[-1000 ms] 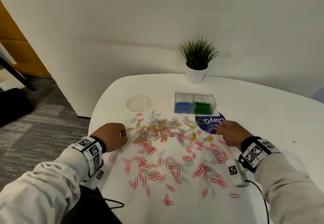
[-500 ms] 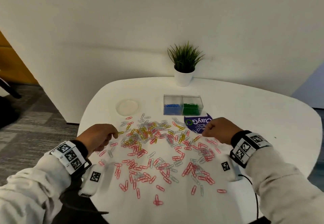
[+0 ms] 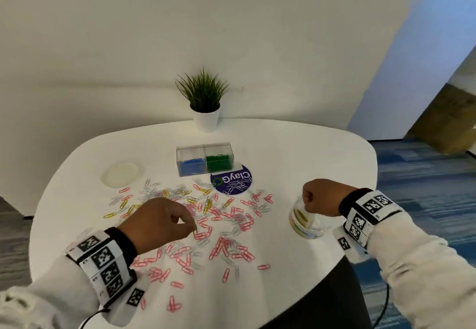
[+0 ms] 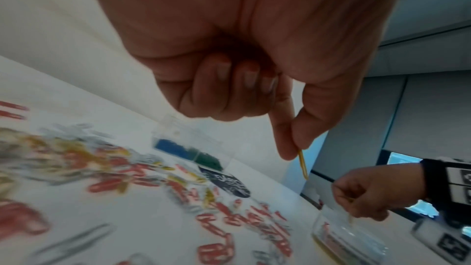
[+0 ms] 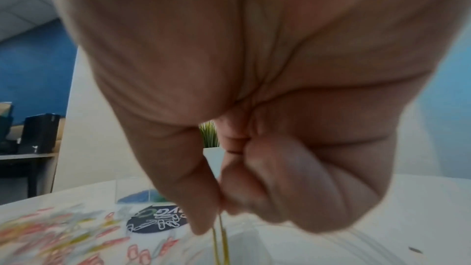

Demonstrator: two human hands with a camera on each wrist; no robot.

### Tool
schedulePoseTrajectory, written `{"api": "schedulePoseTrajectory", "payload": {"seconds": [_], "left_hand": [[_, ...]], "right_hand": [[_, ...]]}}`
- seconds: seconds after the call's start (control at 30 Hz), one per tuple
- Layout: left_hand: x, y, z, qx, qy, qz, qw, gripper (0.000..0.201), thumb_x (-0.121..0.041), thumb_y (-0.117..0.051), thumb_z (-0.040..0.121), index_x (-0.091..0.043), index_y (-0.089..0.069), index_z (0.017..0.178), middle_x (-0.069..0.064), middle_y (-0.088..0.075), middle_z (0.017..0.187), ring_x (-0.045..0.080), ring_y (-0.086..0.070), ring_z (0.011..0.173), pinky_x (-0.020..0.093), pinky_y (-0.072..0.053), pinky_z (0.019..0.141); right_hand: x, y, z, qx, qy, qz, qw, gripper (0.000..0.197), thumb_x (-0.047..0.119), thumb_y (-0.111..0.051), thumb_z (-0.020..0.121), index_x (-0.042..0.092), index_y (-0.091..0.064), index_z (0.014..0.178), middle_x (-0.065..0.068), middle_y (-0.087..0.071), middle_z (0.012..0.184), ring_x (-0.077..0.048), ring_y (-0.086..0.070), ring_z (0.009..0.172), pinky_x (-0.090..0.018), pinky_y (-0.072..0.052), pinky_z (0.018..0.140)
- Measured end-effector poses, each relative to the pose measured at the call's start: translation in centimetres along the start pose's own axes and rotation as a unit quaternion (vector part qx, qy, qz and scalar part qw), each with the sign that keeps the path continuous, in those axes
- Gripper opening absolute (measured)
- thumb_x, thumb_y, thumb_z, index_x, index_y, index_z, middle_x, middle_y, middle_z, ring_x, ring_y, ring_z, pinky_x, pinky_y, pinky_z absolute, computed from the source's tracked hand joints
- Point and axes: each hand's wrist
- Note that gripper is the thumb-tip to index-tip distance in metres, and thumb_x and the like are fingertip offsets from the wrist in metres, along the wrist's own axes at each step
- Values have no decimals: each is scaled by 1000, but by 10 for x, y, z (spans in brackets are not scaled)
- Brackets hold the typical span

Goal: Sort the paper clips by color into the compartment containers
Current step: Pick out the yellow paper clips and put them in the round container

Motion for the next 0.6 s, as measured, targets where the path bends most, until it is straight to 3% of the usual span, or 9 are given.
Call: {"api": "schedulePoseTrajectory", "payload": {"seconds": [0.1,0.27,0.33,0.4,0.47,0.6], "left_hand": [[-19,-13,11,1,-28,2,1000,6,-32,-77,79,-35,-75,75,-16,-43,51,3,-42,50,14,-35,53],[-46,-38,28,11,-56,29,998,8,-35,-68,87,-32,-68,80,-20,-49,56,0,-46,54,17,-34,55],[-57,-50,36,14,-66,25,997,9,-35,-63,91,-32,-65,82,-15,-47,58,-1,-45,55,18,-34,56],[-68,-61,44,23,-74,24,997,10,-33,-59,94,-32,-61,85,-13,-49,62,-2,-46,56,15,-33,54],[-81,-72,54,35,-79,30,996,10,-30,-55,97,-32,-59,88,-12,-51,66,0,-46,57,14,-32,53],[-108,-93,74,50,-88,29,994,9,-28,-52,98,-29,-59,91,-13,-54,72,1,-48,61,16,-34,55]], "right_hand": [[-2,3,2,18,-28,129,991,6,14,-56,89,15,-62,92,-3,-70,85,-12,-66,68,-24,-55,61],[-15,15,-2,7,-44,309,950,18,3,-55,92,11,-64,106,-11,-72,100,-21,-75,78,-33,-61,69],[-26,10,-4,-13,-31,284,958,17,4,-58,91,13,-64,105,-8,-71,101,-21,-74,84,-33,-60,73],[-39,1,-1,-47,-28,155,986,21,12,-62,88,20,-64,108,0,-65,108,-16,-65,94,-28,-53,80],[-44,-8,1,-77,-37,82,993,28,17,-63,86,26,-62,112,2,-58,112,-14,-57,97,-24,-45,82],[-39,-17,7,-86,-26,94,991,16,17,-57,86,30,-57,96,7,-55,102,-12,-55,90,-23,-43,74]]}}
Point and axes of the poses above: each hand's wrist, its own z-axis towards the middle knuckle, its own y-axis out of the back of the hand, x = y × z
